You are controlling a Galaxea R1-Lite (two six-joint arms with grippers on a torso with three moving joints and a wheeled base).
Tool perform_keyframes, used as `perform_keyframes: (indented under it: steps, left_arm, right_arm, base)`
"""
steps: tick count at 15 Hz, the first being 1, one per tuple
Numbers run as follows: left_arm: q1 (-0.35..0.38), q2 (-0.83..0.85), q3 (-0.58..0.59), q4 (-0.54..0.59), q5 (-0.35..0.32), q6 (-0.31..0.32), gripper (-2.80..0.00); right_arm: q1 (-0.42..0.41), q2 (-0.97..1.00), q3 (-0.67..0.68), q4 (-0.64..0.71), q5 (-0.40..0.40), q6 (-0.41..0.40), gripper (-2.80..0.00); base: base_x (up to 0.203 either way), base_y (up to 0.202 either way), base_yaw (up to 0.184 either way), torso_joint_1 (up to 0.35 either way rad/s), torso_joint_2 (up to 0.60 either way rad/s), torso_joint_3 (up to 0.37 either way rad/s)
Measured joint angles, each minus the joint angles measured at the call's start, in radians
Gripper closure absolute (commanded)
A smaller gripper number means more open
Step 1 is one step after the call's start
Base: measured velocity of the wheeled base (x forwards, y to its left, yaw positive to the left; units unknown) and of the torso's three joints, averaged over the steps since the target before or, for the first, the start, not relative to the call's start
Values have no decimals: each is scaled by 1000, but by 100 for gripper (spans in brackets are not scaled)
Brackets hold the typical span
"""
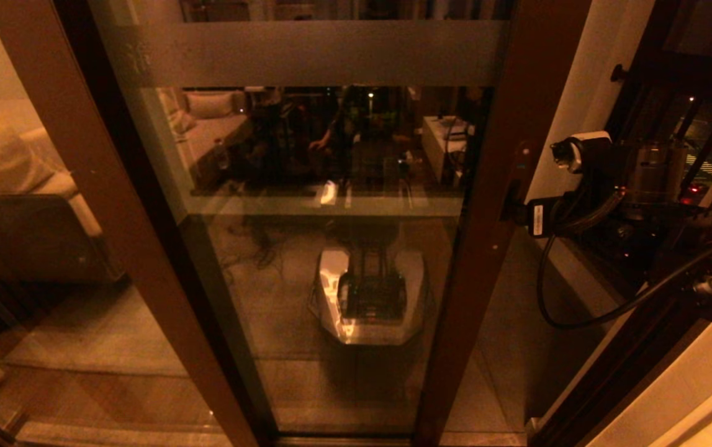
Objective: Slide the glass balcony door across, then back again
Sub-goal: Close the slid door
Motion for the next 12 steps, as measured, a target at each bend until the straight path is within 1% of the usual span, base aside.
perform_keyframes:
  steps: [12]
  left_arm:
    - [0,0,0,0,0,0,0]
  right_arm:
    - [-59,-4,8,3,-2,-4,-280]
  base:
    - [0,0,0,0,0,0]
